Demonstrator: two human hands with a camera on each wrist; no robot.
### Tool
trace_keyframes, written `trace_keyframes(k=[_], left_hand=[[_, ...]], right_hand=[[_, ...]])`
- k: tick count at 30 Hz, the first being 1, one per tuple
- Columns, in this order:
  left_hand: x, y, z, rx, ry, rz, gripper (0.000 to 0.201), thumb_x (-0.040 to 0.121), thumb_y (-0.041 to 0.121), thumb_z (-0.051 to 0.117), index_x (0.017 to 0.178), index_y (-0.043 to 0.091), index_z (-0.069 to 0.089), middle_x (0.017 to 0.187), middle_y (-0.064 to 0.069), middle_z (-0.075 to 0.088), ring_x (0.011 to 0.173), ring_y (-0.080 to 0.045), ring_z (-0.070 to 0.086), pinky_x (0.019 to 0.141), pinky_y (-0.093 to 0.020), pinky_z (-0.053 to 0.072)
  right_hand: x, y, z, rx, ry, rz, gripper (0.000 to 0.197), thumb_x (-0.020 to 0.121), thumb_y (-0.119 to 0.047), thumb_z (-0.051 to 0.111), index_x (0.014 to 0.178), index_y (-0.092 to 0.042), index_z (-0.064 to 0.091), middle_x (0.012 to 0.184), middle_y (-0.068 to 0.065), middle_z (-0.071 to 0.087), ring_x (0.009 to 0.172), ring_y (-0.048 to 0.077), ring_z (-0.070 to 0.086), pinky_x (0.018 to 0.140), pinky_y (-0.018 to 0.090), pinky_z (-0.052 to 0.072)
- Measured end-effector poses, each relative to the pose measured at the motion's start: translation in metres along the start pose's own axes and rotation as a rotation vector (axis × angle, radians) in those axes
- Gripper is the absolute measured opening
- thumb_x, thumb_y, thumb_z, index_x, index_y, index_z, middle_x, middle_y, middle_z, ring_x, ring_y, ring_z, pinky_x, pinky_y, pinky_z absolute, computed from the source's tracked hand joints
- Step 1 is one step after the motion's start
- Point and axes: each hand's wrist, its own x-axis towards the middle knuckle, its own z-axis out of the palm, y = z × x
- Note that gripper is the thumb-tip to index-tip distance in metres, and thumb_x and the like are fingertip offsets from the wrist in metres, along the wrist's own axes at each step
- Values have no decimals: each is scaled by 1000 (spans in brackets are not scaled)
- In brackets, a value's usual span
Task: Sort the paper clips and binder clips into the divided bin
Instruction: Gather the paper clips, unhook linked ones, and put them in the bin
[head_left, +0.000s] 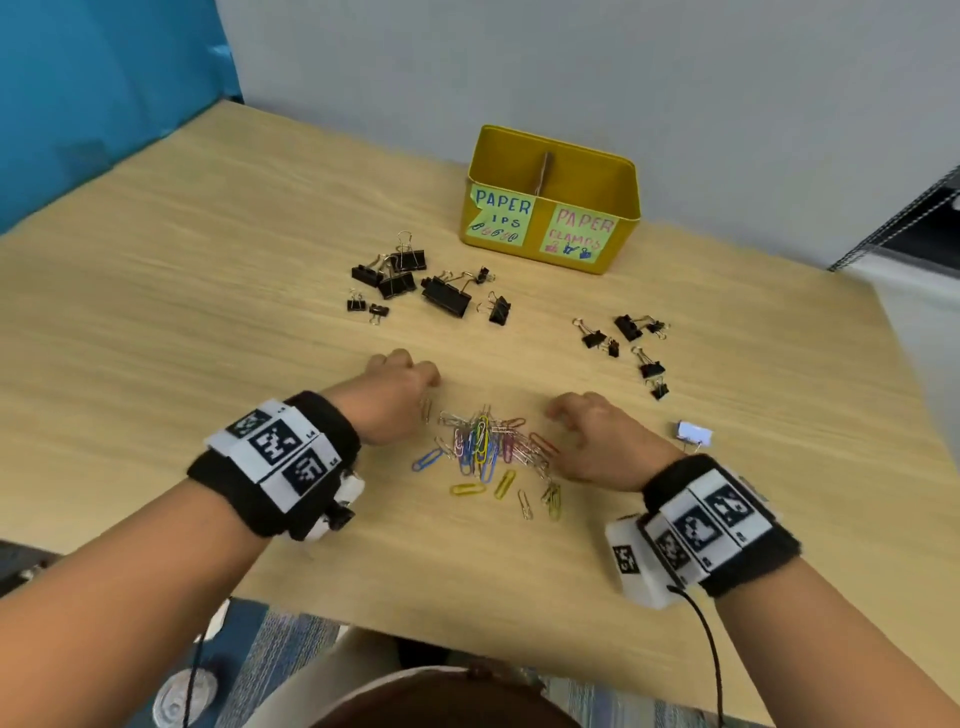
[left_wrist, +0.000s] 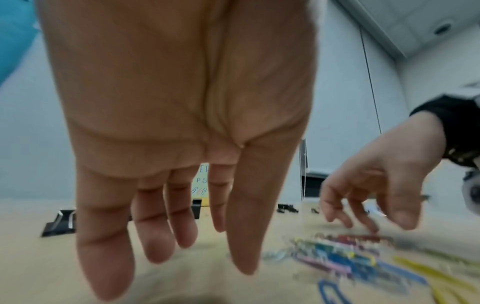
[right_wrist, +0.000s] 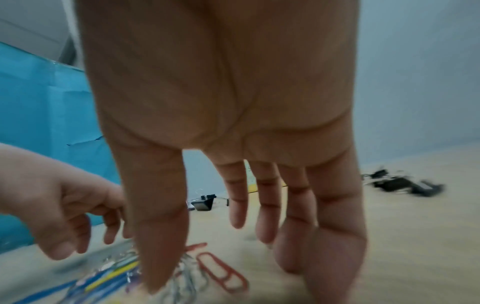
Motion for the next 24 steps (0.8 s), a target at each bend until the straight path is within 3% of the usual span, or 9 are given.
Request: trace_keyframes(k=[2, 4, 7, 10, 12, 14, 16, 18, 24], left_hand=[[-5, 1, 4, 73, -12, -21, 57, 84, -7, 35, 138, 10, 32, 137, -16, 31, 130, -32, 29, 109, -42, 33], [-6, 10, 14, 101, 9, 10, 54, 83, -10, 33, 135, 5, 33, 133, -18, 34, 126, -32, 32, 106, -39, 34], [-4, 27, 30, 69, 24, 58, 54, 81, -13, 41, 133, 4, 37, 130, -15, 38, 125, -29, 37, 103, -34, 37], [-2, 34, 39, 15, 55, 108, 52, 81, -13, 45, 129, 5, 43, 129, -14, 43, 122, -28, 44, 102, -33, 40], [-4, 25, 33, -82, 66, 74, 49, 82, -7, 50, 128, 8, 44, 131, -11, 46, 120, -25, 47, 100, -30, 41], [-11, 11, 25, -136, 56, 24, 50, 83, 7, 59, 130, 11, 42, 132, -9, 47, 119, -23, 48, 98, -29, 40], [-19, 2, 24, -111, 17, -5, 67, 75, 29, 73, 131, 12, 40, 130, -8, 47, 117, -22, 49, 99, -31, 42], [-25, 9, 32, -35, -16, -11, 83, 64, 37, 81, 130, 10, 39, 129, -8, 45, 116, -23, 49, 99, -33, 43], [-9, 34, 44, -48, 78, 12, 72, 60, 9, 82, 121, 4, 44, 121, -13, 52, 107, -26, 54, 80, -27, 43]], right_hand=[[-11, 5, 6, -32, -63, 115, 70, 74, -27, 71, 134, -17, 35, 128, 4, 39, 104, 16, 47, 85, 22, 39], [-14, -1, 17, -45, -44, 145, 73, 69, -23, 74, 131, -13, 37, 127, 6, 40, 100, 17, 46, 82, 22, 39], [-7, -21, 34, -33, 58, 99, 55, 75, -8, 66, 125, -5, 45, 124, 12, 48, 108, 24, 51, 82, 22, 40], [1, -38, 38, -9, 139, 57, 45, 79, -3, 61, 123, -3, 48, 123, 14, 55, 111, 26, 53, 82, 25, 40], [-1, -39, 32, 98, 140, 72, 52, 80, -7, 64, 128, -7, 45, 126, 11, 54, 113, 23, 52, 82, 23, 38], [-10, -30, 26, 189, 102, 99, 66, 78, -16, 69, 136, -11, 38, 133, 8, 48, 120, 22, 48, 91, 24, 39], [-18, -24, 27, 156, 44, 132, 84, 73, -30, 75, 141, -11, 30, 139, 9, 40, 126, 23, 44, 102, 30, 39], [-19, -28, 36, 86, 40, 151, 95, 67, -40, 78, 141, -10, 27, 140, 10, 35, 126, 24, 43, 105, 33, 38], [9, -54, 51, 92, 199, 85, 86, 58, -35, 84, 128, -8, 42, 122, 9, 43, 112, 24, 50, 97, 35, 47]])
